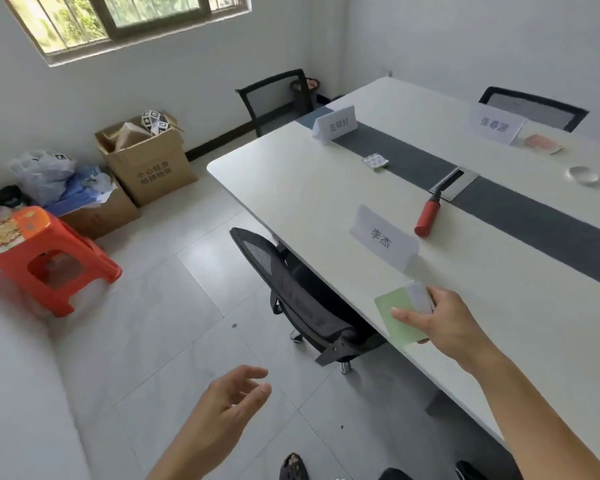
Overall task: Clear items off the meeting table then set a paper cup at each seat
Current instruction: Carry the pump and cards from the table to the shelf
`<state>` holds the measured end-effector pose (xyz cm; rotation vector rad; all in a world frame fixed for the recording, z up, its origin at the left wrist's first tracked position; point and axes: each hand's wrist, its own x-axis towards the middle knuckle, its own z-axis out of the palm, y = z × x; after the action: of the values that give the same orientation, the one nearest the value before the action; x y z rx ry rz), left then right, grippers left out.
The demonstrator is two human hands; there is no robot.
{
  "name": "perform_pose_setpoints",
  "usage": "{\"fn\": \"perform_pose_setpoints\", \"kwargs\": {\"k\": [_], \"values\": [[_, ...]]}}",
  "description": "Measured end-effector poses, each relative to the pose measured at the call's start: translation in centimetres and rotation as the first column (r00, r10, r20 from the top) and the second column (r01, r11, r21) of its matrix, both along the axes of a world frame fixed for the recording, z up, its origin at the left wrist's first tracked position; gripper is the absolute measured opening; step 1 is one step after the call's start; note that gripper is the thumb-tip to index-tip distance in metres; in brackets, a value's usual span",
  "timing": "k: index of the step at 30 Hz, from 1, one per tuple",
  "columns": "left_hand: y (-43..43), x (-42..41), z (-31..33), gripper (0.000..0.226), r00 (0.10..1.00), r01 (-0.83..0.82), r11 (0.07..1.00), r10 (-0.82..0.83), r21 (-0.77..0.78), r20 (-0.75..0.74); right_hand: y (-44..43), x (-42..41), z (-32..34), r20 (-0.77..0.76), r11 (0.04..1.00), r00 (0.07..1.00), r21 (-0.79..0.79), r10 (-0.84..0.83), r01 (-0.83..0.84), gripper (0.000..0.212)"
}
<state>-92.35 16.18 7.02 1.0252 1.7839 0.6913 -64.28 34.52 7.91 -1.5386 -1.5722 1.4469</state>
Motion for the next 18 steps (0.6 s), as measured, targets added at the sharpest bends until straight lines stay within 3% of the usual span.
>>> {"fn": "perform_pose_setpoints", "kwargs": {"k": [7,18], "values": [[12.8,-1.8,0.4,0.011,0.976,0.217,0.976,-0.217,0.011,0.032,4.3,1.5,-1.2,0.053,0.97,0.971,-0.049,-0.234,0.236,0.015],[32.1,4.2,0.3,0.022,0.856,0.515,0.856,-0.516,-0.048,-0.01,16.3,6.6,-6.6,0.036,0.887,0.897,-0.138,-0.44,0.441,0.018]]}}
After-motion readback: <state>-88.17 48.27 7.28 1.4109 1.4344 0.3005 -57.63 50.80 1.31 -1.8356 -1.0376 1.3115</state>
